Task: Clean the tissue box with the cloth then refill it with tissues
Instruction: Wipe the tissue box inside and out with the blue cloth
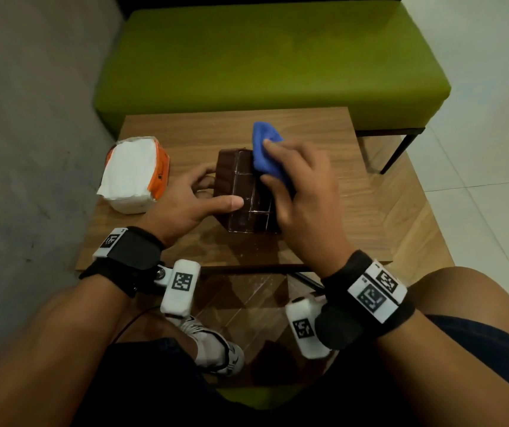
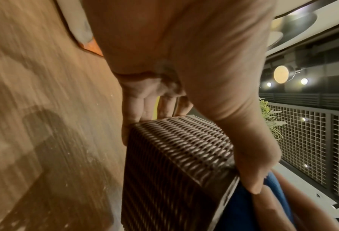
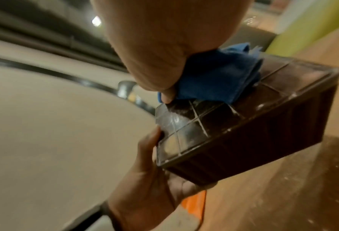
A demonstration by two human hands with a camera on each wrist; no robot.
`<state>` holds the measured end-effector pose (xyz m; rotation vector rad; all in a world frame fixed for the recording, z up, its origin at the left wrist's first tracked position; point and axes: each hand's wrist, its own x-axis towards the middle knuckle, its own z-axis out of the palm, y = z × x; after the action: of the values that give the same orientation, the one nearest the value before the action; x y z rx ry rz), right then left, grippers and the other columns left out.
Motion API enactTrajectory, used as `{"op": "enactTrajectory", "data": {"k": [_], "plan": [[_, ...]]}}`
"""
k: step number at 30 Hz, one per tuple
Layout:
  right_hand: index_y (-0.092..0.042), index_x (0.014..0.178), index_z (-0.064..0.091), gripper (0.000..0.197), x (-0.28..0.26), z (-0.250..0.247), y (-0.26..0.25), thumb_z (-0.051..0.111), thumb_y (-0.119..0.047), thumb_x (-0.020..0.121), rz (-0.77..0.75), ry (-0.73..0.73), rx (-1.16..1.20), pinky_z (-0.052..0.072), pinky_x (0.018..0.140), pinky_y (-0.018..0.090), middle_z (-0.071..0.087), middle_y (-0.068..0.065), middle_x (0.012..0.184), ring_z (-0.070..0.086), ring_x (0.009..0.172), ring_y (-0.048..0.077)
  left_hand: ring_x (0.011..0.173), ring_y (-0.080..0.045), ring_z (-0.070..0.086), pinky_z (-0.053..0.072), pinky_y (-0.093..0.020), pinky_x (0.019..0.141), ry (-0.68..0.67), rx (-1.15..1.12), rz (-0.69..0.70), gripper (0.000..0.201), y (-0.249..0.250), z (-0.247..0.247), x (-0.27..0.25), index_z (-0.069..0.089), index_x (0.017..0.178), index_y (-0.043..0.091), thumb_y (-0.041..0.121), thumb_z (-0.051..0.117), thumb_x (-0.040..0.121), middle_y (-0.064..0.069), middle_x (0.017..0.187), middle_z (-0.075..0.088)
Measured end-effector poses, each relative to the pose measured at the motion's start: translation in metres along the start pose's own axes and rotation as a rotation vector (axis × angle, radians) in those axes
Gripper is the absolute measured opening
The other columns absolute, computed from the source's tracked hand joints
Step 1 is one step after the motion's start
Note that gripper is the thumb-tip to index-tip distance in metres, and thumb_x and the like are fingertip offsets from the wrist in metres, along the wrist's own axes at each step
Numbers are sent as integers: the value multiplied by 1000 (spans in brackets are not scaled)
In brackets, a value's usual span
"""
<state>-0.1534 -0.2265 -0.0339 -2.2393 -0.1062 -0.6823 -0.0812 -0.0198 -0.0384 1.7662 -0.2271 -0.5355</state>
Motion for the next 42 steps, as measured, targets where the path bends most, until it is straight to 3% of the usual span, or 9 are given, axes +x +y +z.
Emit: {"op": "enactTrajectory", "data": {"k": [3, 7, 11, 16, 21, 27, 31, 37, 42], "plan": [[-4, 135, 68, 35, 4, -7, 8, 67, -6, 100, -136, -69, -42, 49, 97, 40, 62, 14, 127, 57, 115, 31, 110, -14, 77, 62, -24, 83, -41, -58, -26, 56, 0, 1, -4, 63, 132, 32, 23, 82, 80, 6, 119, 80], [-5, 127, 72, 28, 15, -12, 11, 65, -5, 100, -75, 7, -79, 49, 89, 42, 62, 13, 116, 56, 107, 29, 115, -15, 75, 63, -26, 85, -56, -99, -37, 53, 3, 6, -3, 63, 134, 32, 24, 73, 83, 6, 121, 80], [-5, 133, 69, 33, -5, -7, -12, 63, -5, 101, -249, -202, -140, 45, 93, 33, 61, 15, 123, 53, 108, 29, 120, -19, 73, 63, -35, 93, -52, -92, -41, 47, 2, 5, 1, 61, 143, 23, 16, 67, 98, -2, 130, 76], [-4, 129, 69, 31, 16, -7, 8, 59, -3, 100, -52, -11, -126, 48, 86, 45, 60, 15, 117, 54, 105, 30, 115, -17, 75, 63, -27, 84, -48, -101, -37, 56, -2, 3, 0, 62, 138, 28, 22, 74, 84, 0, 125, 78], [-2, 131, 69, 36, 6, 1, -22, 61, -1, 96, -245, -191, -113, 47, 91, 36, 60, 19, 121, 54, 108, 32, 121, -19, 72, 61, -40, 101, -87, -46, -18, 60, -8, 1, 0, 59, 145, 20, 22, 81, 89, -5, 131, 74], [-4, 132, 63, 45, 14, -1, -13, 59, 5, 88, -25, -20, -159, 47, 90, 43, 60, 15, 121, 53, 108, 29, 130, -25, 68, 57, -51, 107, -85, -137, -36, 84, -19, -10, 2, 53, 152, 21, 38, 82, 75, -8, 141, 70], [-1, 138, 61, 51, -4, 10, -34, 61, 4, 88, -195, -214, -166, 48, 94, 41, 60, 17, 125, 53, 109, 32, 133, -29, 65, 53, -54, 108, -84, -167, -27, 80, -22, -16, 3, 53, 153, 15, 34, 79, 80, -11, 143, 68], [-3, 124, 69, 38, 7, 7, -21, 59, 2, 87, 21, 17, -157, 49, 83, 44, 57, 15, 113, 51, 104, 29, 127, -30, 70, 63, -39, 93, -47, -226, -22, 74, -28, -17, 4, 58, 146, 13, 33, 77, 78, -11, 137, 72], [-5, 128, 68, 36, -2, 14, -34, 58, -6, 93, -122, -165, -202, 47, 84, 38, 57, 14, 114, 50, 105, 27, 129, -32, 68, 56, -52, 103, -63, -233, -16, 66, -30, -25, 4, 55, 149, 13, 26, 73, 87, -13, 139, 70]]}}
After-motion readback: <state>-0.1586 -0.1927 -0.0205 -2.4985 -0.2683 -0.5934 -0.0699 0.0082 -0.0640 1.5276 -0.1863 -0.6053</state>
